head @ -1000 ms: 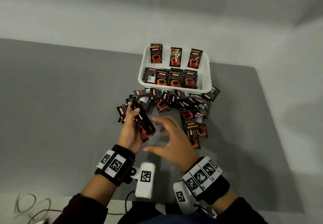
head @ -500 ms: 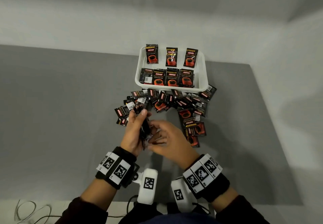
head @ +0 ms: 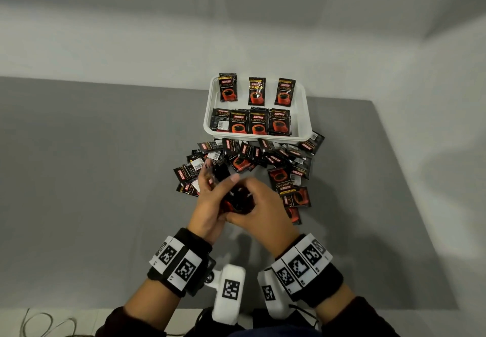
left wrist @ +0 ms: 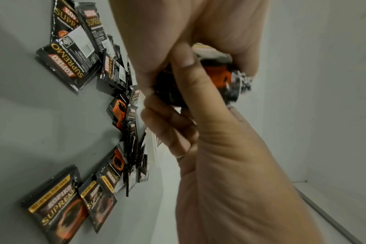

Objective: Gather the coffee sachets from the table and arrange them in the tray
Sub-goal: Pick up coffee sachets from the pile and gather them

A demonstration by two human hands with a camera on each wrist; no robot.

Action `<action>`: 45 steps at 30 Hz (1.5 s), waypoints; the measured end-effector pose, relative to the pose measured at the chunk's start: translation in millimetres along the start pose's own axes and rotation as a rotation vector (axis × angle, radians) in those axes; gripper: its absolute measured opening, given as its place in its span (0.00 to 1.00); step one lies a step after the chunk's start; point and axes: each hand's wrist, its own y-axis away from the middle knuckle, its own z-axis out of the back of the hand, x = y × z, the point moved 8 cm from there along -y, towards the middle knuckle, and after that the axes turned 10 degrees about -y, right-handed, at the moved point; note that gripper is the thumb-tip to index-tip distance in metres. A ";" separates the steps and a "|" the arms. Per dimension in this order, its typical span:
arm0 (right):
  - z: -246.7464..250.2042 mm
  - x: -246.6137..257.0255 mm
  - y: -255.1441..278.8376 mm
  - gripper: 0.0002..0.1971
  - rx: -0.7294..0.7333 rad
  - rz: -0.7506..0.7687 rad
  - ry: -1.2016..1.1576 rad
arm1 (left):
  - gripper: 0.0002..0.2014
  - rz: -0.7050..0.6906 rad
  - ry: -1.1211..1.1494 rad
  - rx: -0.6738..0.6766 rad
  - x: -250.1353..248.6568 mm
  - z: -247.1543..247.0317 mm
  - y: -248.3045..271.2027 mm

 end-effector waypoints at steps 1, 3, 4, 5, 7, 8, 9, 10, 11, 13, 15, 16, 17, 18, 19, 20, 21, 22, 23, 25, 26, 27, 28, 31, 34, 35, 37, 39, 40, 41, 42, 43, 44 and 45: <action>-2.0 -0.4 1.0 0.24 0.010 0.000 -0.013 | 0.33 -0.003 0.024 -0.013 -0.8 1.5 0.1; -5.0 -1.2 3.0 0.24 0.028 -0.005 -0.046 | 0.28 -0.004 0.026 0.024 -2.1 2.1 0.4; -4.7 -1.2 3.7 0.24 0.028 -0.006 -0.060 | 0.26 0.010 0.017 0.059 -2.9 1.4 1.2; -3.2 -1.0 4.2 0.25 0.023 -0.008 -0.072 | 0.24 0.033 0.005 0.095 -3.7 0.5 1.9; -0.3 -1.0 6.1 0.24 0.016 -0.018 -0.097 | 0.20 0.064 -0.029 0.183 -6.7 0.3 1.1; 0.2 -1.2 7.2 0.24 0.016 -0.021 -0.114 | 0.19 0.069 -0.038 0.231 -9.4 -0.4 1.1; 0.1 -1.2 8.2 0.25 0.016 -0.021 -0.129 | 0.21 0.074 -0.044 0.273 -12.1 -1.2 1.6; 0.2 -1.8 8.5 0.25 0.011 -0.024 -0.139 | 0.24 0.077 -0.056 0.308 -13.2 -1.9 1.6; 0.3 -2.8 7.8 0.27 0.003 -0.032 -0.142 | 0.28 0.084 -0.068 0.320 -12.5 -2.0 1.2; -0.6 -4.8 5.5 0.30 0.005 -0.059 -0.126 | 0.36 0.104 -0.080 0.290 -5.6 1.1 -1.0; -2.8 -6.9 4.4 0.32 0.021 -0.069 -0.106 | 0.43 0.100 -0.079 0.233 -0.4 4.9 -2.5; -4.1 -8.2 4.9 0.32 0.027 -0.069 -0.102 | 0.45 0.093 -0.076 0.217 1.5 6.7 -2.9; -5.4 -9.3 5.8 0.33 0.034 -0.068 -0.097 | 0.45 0.088 -0.074 0.205 3.0 8.2 -3.1; -7.2 -10.3 7.3 0.34 0.046 -0.069 -0.084 | 0.42 0.075 -0.089 0.184 4.7 10.8 -4.0; -9.6 -11.5 8.3 0.35 0.063 -0.069 -0.055 | 0.39 0.050 -0.132 0.140 5.3 14.9 -5.0; -12.1 -13.0 9.3 0.34 0.077 -0.066 -0.010 | 0.38 0.016 -0.209 0.077 5.8 20.7 -6.7; -14.5 -14.9 9.7 0.33 0.084 -0.060 0.036 | 0.38 -0.027 -0.306 0.011 5.3 26.2 -8.6; -16.9 -16.9 9.7 0.31 0.082 -0.052 0.071 | 0.37 -0.080 -0.408 -0.043 4.3 31.0 -10.5; -19.4 -19.9 9.1 0.28 0.074 -0.048 0.090 | 0.36 -0.129 -0.496 -0.073 3.3 32.5 -11.8; -23.7 -29.1 7.0 0.22 0.041 -0.078 0.104 | 0.37 -0.186 -0.612 -0.048 7.1 29.6 -13.4; -24.0 -35.7 5.5 0.20 0.014 -0.118 0.111 | 0.37 -0.190 -0.643 0.002 12.2 25.9 -13.5; -23.4 -43.1 3.8 0.18 -0.012 -0.162 0.124 | 0.37 -0.181 -0.657 0.055 18.4 21.9 -12.9; -23.1 -50.2 1.9 0.18 -0.027 -0.198 0.149 | 0.35 -0.161 -0.662 0.095 24.7 19.2 -11.8; -25.2 -69.3 -0.6 0.19 -0.032 -0.262 0.234 | 0.28 -0.160 -0.692 0.126 35.5 19.0 -7.9; -27.4 -84.4 2.4 0.18 -0.076 -0.306 0.168 | 0.21 -0.228 -0.814 0.129 39.6 21.5 -4.8; -28.5 -89.2 3.7 0.19 -0.084 -0.320 0.137 | 0.18 -0.239 -0.860 0.126 42.6 23.1 -4.4; -30.5 -98.8 5.9 0.25 -0.083 -0.349 0.076 | 0.17 -0.254 -0.920 0.129 49.2 26.5 -4.1; -31.1 -109.3 9.4 0.32 -0.078 -0.408 0.049 | 0.21 -0.209 -0.917 0.159 55.6 27.8 -3.8; -32.0 -113.6 11.7 0.34 -0.077 -0.433 0.025 | 0.25 -0.168 -0.902 0.171 59.3 28.6 -3.8; -33.5 -116.5 13.4 0.35 -0.076 -0.448 -0.015 | 0.27 -0.134 -0.885 0.170 62.0 29.7 -3.9; -35.2 -118.2 14.6 0.36 -0.075 -0.456 -0.059 | 0.28 -0.114 -0.876 0.160 63.9 30.5 -4.0; -36.2 -119.5 15.5 0.36 -0.077 -0.458 -0.083 | 0.27 -0.104 -0.864 0.152 66.6 31.6 -4.2; -36.3 -120.7 15.9 0.35 -0.082 -0.456 -0.082 | 0.27 -0.099 -0.853 0.147 69.1 32.3 -4.5; -35.6 -121.9 16.2 0.33 -0.091 -0.451 -0.068 | 0.26 -0.093 -0.854 0.143 71.0 32.5 -5.0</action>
